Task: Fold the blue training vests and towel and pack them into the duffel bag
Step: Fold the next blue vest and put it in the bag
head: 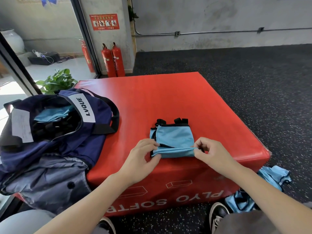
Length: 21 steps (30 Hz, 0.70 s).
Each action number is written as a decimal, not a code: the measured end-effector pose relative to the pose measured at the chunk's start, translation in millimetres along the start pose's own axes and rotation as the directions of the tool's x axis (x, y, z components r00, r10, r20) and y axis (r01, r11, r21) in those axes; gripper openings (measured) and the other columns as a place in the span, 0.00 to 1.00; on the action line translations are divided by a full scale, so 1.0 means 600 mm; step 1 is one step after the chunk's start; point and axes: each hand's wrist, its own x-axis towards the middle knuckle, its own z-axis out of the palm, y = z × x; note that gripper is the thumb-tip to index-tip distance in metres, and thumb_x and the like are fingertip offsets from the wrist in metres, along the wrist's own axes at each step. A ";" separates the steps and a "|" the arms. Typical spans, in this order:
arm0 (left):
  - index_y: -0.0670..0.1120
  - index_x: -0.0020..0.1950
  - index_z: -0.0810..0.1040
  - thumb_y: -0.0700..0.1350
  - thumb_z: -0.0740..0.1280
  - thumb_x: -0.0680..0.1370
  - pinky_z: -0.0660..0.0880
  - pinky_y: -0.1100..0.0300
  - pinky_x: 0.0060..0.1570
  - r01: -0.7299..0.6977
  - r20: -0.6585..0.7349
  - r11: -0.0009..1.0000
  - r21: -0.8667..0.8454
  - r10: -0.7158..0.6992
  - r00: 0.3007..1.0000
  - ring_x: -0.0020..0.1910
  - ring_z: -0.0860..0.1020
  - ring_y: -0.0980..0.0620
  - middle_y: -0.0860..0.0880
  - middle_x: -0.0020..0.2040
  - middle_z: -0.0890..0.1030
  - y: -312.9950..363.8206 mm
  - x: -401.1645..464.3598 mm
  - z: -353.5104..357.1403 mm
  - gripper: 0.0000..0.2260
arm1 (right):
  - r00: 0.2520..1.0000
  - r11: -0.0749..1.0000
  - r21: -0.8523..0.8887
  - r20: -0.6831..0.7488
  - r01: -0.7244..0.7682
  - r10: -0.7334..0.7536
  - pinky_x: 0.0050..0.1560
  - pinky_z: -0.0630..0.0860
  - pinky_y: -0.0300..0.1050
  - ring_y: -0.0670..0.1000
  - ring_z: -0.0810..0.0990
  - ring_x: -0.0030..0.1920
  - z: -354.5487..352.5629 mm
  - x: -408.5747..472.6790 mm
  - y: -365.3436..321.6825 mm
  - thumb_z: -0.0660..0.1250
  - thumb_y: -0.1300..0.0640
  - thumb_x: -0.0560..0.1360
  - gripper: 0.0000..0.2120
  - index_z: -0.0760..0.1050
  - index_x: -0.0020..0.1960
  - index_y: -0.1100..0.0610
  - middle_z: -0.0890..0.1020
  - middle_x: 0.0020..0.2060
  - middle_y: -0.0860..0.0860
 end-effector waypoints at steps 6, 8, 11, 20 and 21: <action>0.56 0.37 0.74 0.46 0.68 0.80 0.64 0.60 0.32 0.182 -0.027 0.954 -0.239 -0.194 0.981 0.31 0.65 0.58 0.56 0.30 0.69 0.037 0.011 -0.001 0.12 | 0.996 0.998 0.066 -0.092 0.013 -0.007 0.32 0.64 0.37 0.44 0.66 0.29 0.000 0.022 -0.001 0.67 0.63 0.77 0.08 0.75 0.40 0.56 0.73 0.27 0.44; 0.57 0.39 0.75 0.48 0.69 0.80 0.61 0.62 0.29 0.233 -0.057 0.943 -0.239 -0.253 0.966 0.29 0.63 0.58 0.57 0.27 0.68 0.037 0.022 0.002 0.11 | 0.994 0.997 0.079 -0.105 -0.011 0.019 0.33 0.64 0.39 0.44 0.67 0.29 0.002 0.036 0.003 0.68 0.62 0.77 0.07 0.76 0.40 0.56 0.73 0.26 0.43; 0.55 0.41 0.78 0.49 0.70 0.79 0.60 0.64 0.28 0.273 -0.108 0.936 -0.223 -0.302 0.947 0.27 0.62 0.58 0.57 0.25 0.68 0.033 0.038 0.007 0.08 | 0.989 0.997 0.070 -0.135 -0.045 0.054 0.34 0.65 0.43 0.44 0.67 0.29 0.006 0.060 0.011 0.68 0.58 0.78 0.07 0.77 0.41 0.54 0.74 0.26 0.44; 0.50 0.44 0.80 0.53 0.70 0.79 0.64 0.58 0.30 0.407 -0.122 0.904 -0.133 -0.423 0.898 0.27 0.65 0.57 0.52 0.27 0.72 -0.011 0.083 0.022 0.08 | 0.981 0.992 -0.069 -0.169 -0.103 0.090 0.44 0.74 0.40 0.44 0.81 0.40 0.010 0.110 0.037 0.72 0.52 0.77 0.03 0.82 0.45 0.47 0.85 0.38 0.44; 0.51 0.44 0.80 0.54 0.70 0.78 0.67 0.56 0.31 0.430 -0.108 0.897 -0.103 -0.439 0.892 0.27 0.67 0.57 0.51 0.28 0.74 -0.015 0.086 0.023 0.08 | 0.982 0.989 -0.092 -0.162 -0.114 0.098 0.42 0.73 0.38 0.43 0.80 0.39 0.009 0.112 0.041 0.72 0.51 0.77 0.03 0.82 0.45 0.47 0.84 0.39 0.44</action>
